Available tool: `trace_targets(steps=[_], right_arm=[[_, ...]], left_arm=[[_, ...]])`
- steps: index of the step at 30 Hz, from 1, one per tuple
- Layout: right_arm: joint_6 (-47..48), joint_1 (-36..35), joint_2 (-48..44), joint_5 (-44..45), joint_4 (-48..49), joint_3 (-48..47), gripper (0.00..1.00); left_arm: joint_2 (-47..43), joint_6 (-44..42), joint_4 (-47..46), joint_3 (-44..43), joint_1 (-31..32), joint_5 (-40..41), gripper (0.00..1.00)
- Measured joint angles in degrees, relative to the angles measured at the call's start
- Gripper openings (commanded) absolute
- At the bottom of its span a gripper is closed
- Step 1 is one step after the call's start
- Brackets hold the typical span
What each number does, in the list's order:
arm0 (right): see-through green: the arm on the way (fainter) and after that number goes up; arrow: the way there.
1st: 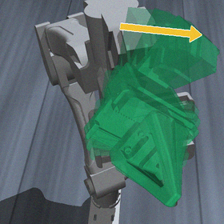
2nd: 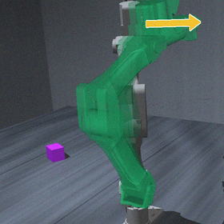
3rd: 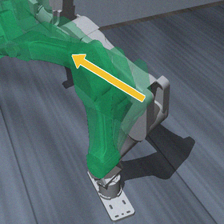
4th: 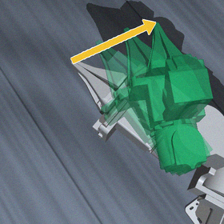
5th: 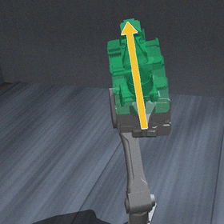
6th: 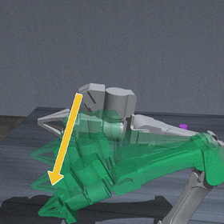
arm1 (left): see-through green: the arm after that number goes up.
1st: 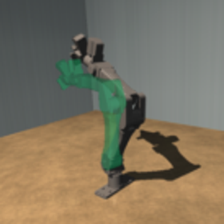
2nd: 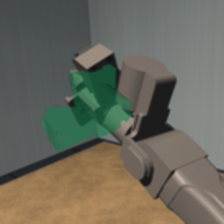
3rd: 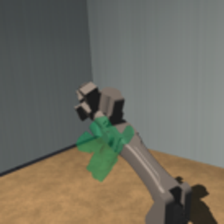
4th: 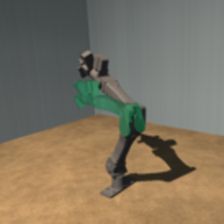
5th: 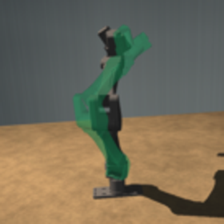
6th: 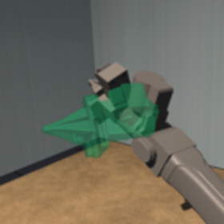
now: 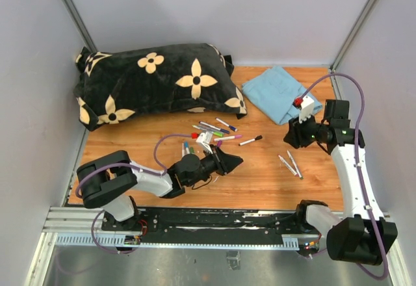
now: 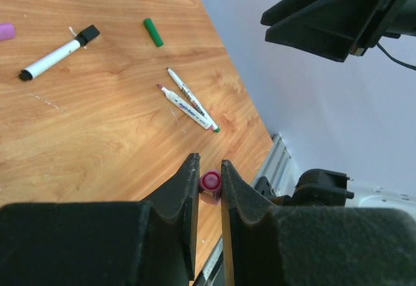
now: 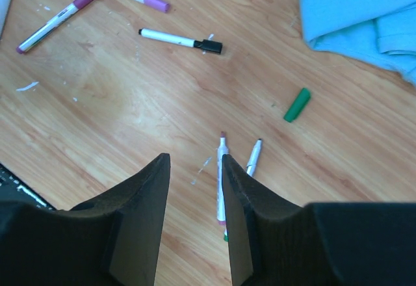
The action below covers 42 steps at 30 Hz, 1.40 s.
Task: Open the pen caps
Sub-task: Place the pen cap at the center of the board.
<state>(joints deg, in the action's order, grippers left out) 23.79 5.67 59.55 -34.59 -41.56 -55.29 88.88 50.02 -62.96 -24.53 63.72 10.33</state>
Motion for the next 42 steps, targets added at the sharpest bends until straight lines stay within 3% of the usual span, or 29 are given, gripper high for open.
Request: trace_targets(steps=[13,22,29,36,42], right_arm=[[-0.1,1.4,0.0,-3.8,-0.5,2.3,0.40],[-3.4,5.0,1.0,1.9,0.8,2.6,0.45],[-6.5,9.4,0.7,5.2,3.0,3.1,0.47],[-8.5,9.9,0.0,7.2,4.1,3.5,0.47],[-8.9,11.0,-0.8,7.2,4.2,3.5,0.47]], left_arm=[[2.8,0.0,-1.0,-2.8,1.2,-0.4,0.00],[7.5,-0.3,3.2,-10.2,1.4,0.0,0.00],[16.3,0.3,22.6,-28.3,1.4,3.4,0.00],[35.5,1.0,52.1,-62.5,1.4,6.8,0.00],[46.8,0.4,66.8,-78.0,1.3,9.0,0.00]])
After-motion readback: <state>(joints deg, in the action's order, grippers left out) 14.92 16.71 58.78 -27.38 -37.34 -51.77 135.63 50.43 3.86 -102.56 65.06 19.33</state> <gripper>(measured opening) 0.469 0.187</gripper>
